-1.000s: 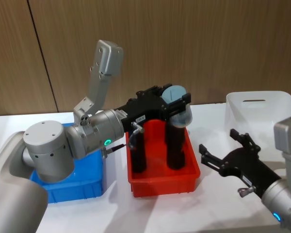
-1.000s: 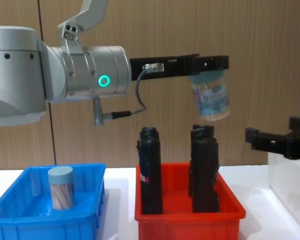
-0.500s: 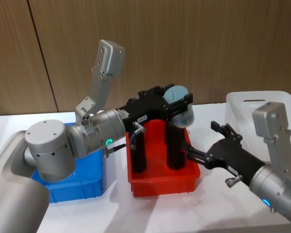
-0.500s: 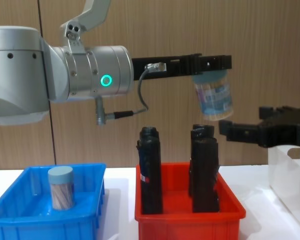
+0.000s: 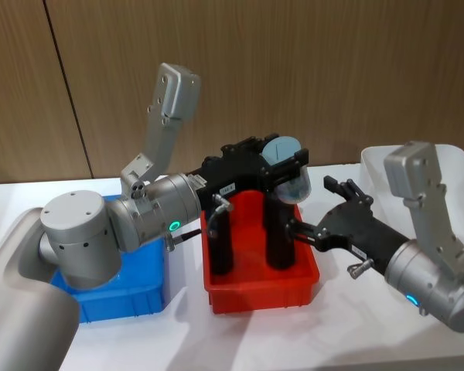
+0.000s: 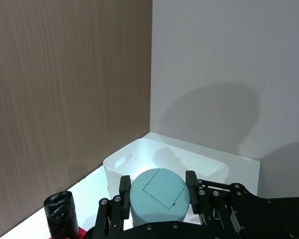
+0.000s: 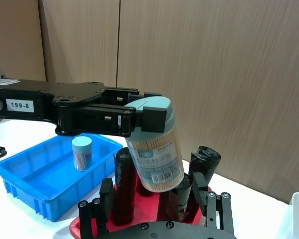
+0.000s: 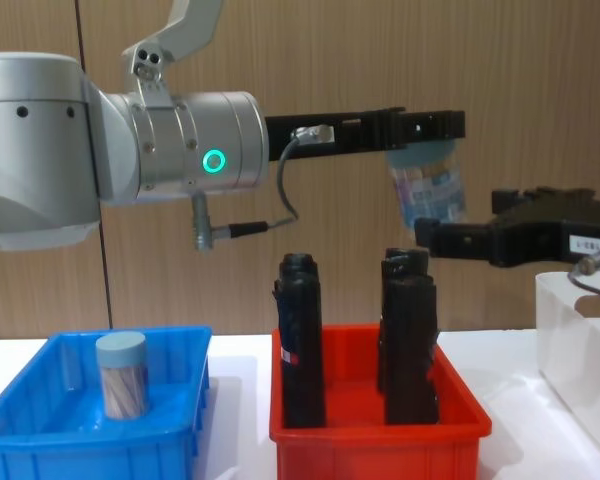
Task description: Pick the cotton swabs from the blue box and place them into the white box.
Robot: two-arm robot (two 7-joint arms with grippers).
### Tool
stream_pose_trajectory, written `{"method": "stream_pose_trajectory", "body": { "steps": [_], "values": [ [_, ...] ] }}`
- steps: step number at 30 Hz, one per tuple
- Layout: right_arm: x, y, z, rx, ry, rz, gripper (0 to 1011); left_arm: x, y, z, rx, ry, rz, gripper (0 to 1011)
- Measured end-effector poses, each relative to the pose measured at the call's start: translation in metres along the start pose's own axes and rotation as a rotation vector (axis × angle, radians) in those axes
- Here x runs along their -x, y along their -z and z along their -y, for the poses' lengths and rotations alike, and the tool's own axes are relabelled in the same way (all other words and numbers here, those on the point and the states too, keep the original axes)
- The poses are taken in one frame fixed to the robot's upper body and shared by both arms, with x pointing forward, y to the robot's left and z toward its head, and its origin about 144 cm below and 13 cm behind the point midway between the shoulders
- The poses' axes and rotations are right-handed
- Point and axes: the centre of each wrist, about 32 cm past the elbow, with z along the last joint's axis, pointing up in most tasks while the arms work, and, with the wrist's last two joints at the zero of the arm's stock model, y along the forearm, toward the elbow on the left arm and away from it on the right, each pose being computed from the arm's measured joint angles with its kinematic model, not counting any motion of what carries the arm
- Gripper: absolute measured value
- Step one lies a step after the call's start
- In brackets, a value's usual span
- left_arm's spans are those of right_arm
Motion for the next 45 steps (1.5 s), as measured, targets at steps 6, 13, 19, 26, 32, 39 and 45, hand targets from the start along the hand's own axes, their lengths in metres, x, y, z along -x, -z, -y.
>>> {"method": "stream_pose_trajectory", "body": {
  "steps": [6, 13, 19, 26, 32, 39, 45],
  "values": [
    [-0.002, -0.002, -0.006, -0.004, -0.004, 0.006, 1002, 0.000, 0.000, 0.000, 0.000, 0.001, 0.000, 670],
    [-0.004, -0.003, -0.012, -0.008, -0.007, 0.010, 1002, 0.000, 0.000, 0.000, 0.000, 0.001, 0.000, 670],
    [-0.005, -0.004, -0.018, -0.014, -0.007, 0.015, 1001, 0.000, 0.000, 0.000, 0.000, 0.001, 0.000, 670],
    [-0.006, -0.005, -0.024, -0.020, -0.013, 0.020, 1002, 0.000, 0.000, 0.000, 0.000, 0.001, 0.000, 670],
    [-0.007, -0.006, -0.029, -0.025, -0.020, 0.025, 1002, 0.000, 0.000, 0.000, 0.000, 0.001, 0.000, 670],
    [-0.007, -0.005, -0.033, -0.031, -0.029, 0.029, 868, 0.000, 0.000, 0.000, 0.000, 0.001, 0.000, 671],
    [-0.007, -0.005, -0.035, -0.039, -0.035, 0.032, 709, 0.000, 0.000, 0.000, 0.000, 0.001, 0.000, 670]
  ]
}}
